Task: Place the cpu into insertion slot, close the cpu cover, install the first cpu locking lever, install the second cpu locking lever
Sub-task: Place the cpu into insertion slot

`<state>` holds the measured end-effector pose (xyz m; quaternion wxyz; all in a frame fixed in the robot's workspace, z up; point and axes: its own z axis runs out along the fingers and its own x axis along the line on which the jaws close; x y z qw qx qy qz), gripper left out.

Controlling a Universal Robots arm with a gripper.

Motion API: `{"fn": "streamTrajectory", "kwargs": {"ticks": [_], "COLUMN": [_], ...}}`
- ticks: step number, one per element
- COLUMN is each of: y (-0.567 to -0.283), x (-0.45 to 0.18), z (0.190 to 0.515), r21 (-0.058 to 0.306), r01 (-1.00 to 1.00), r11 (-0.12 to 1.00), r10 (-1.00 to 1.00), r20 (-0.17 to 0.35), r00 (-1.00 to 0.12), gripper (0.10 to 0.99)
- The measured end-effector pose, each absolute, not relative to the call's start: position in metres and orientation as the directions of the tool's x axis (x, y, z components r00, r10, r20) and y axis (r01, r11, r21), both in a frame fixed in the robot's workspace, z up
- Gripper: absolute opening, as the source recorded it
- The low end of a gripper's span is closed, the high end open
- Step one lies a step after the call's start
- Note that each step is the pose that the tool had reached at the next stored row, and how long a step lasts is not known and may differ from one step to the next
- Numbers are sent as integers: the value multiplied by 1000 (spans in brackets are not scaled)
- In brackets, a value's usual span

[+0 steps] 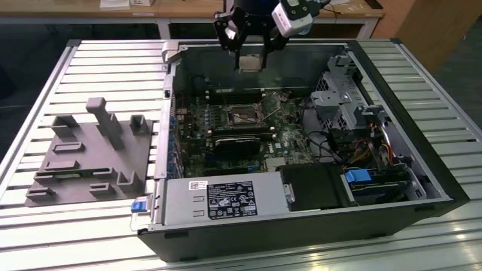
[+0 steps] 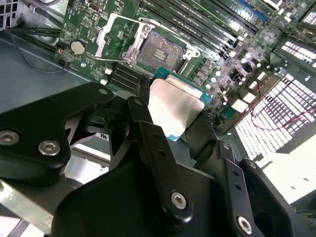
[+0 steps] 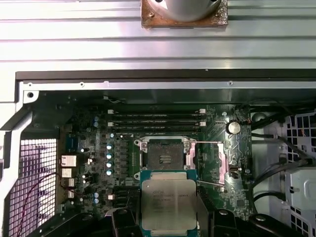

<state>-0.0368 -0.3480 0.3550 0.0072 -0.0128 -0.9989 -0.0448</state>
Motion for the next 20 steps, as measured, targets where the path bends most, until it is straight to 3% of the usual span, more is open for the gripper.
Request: {"fn": "streamTrajectory", "kwargs": {"ticks": [20], "y": [-348], "x": [-42], "z": [325], "r21": [90], "r01": [22], "r11": [996], "r10": [25], "r20": [-29], "r00": [-999], "gripper": [537]}}
